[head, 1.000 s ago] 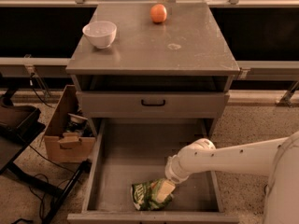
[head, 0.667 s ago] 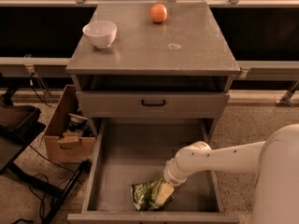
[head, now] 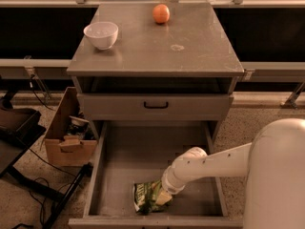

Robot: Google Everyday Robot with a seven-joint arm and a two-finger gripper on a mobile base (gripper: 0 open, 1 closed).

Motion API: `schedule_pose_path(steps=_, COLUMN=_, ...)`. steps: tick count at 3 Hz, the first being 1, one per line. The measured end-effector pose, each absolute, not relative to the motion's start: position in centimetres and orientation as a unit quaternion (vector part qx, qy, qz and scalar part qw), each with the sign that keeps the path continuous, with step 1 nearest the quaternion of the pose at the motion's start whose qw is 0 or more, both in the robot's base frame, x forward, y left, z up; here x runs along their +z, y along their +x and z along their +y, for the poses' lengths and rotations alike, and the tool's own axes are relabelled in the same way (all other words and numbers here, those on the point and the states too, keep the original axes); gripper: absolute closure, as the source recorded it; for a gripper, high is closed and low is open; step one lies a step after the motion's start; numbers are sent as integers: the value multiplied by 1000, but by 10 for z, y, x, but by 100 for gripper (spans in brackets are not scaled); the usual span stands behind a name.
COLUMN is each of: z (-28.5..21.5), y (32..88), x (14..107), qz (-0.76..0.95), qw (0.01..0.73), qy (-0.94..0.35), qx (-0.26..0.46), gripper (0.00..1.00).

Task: Pick green jalapeno chip bag from middle drawer and place on counter

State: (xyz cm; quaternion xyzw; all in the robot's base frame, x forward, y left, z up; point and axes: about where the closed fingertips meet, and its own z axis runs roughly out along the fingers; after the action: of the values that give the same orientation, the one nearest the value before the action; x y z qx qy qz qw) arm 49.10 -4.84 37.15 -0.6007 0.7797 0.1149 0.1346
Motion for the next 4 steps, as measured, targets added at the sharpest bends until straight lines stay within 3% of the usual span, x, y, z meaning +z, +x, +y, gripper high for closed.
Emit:
schedule_pose_path(steps=2, z=-42, y=493, x=424, qz=762, qw=172, qy=-619, qx=79, gripper=85)
schedule_pose_path(steps=3, z=-57, y=517, x=494, qz=763, qw=205, qy=-611, qx=55, gripper=100)
schedule_pose_path(steps=4, z=-117, y=548, x=602, qz=788, qw=225, qy=-571, qx=49, gripper=100)
